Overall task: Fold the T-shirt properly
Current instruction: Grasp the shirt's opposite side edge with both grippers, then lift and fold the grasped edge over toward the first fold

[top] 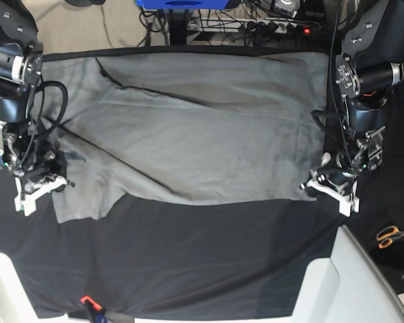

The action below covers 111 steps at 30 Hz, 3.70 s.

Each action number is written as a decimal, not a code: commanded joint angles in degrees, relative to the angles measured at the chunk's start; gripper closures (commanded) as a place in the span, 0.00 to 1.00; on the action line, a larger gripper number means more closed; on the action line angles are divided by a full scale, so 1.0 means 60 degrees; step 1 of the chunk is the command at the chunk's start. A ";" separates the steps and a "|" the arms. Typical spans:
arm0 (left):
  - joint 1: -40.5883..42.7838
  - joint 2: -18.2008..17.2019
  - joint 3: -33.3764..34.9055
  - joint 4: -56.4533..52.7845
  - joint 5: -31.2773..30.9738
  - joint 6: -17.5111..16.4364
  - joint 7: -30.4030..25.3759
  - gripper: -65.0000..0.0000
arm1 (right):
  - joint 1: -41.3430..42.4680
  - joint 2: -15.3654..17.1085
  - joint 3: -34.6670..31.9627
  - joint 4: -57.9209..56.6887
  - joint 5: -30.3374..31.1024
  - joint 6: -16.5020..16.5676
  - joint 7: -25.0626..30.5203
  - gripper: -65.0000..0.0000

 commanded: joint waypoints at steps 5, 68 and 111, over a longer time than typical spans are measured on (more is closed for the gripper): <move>-0.0350 -0.0142 0.0039 -0.0308 0.0435 0.0015 -0.0318 1.00 | 0.0191 0.0091 -0.0026 0.0108 0.0007 0.0116 0.0003 1.00; 0.2889 -0.0083 -0.0049 0.8513 0.1299 -0.0044 0.2890 1.00 | -0.0337 0.0501 -0.1535 0.4049 -0.0008 0.0116 -0.0202 1.00; 0.7475 -0.0069 -0.0049 1.2161 0.1299 -0.0044 0.2905 1.00 | -0.4190 -0.0012 0.1131 0.8195 0.0051 0.0072 -0.4187 1.00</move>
